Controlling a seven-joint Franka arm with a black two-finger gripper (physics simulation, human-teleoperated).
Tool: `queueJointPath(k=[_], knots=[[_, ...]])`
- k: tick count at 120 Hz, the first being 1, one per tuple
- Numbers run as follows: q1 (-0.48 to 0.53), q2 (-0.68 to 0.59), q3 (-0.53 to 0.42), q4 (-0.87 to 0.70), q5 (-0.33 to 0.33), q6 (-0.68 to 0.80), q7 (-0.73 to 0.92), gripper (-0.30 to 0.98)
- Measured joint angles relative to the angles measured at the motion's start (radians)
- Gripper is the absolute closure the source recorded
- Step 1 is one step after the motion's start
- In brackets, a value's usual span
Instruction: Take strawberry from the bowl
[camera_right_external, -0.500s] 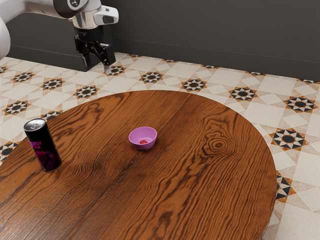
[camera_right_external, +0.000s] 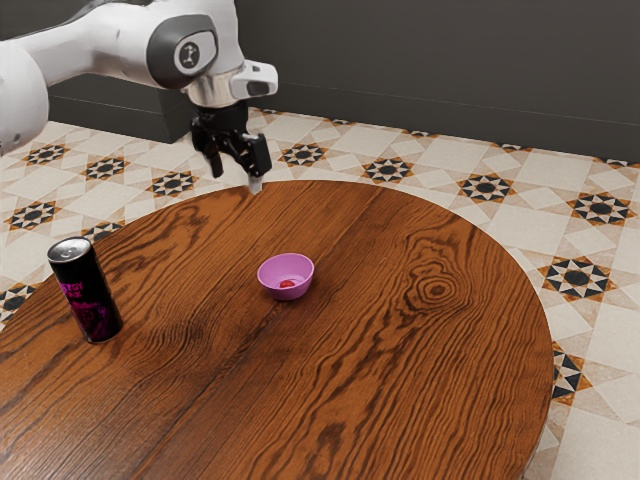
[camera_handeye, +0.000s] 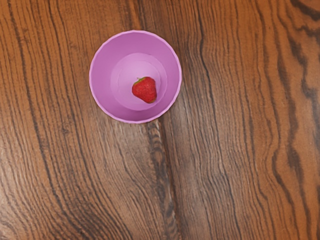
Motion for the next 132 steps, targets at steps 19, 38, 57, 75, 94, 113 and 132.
queueJointPath(k=[19,38,57,75,94,113,132], knots=[[-0.003,0.081,-0.001,-0.019,-0.022,0.074,-0.073,0.00],[0.001,0.213,-0.001,0.042,-0.046,0.155,-0.127,0.00],[0.010,0.270,0.001,0.018,-0.077,0.224,-0.172,0.14],[0.022,0.312,0.002,0.003,-0.090,0.306,-0.209,0.29],[0.024,0.360,0.014,0.013,-0.094,0.360,-0.238,0.41],[0.030,0.413,0.017,0.030,-0.096,0.398,-0.260,0.43],[0.042,0.440,0.017,0.032,-0.107,0.425,-0.277,0.42]])
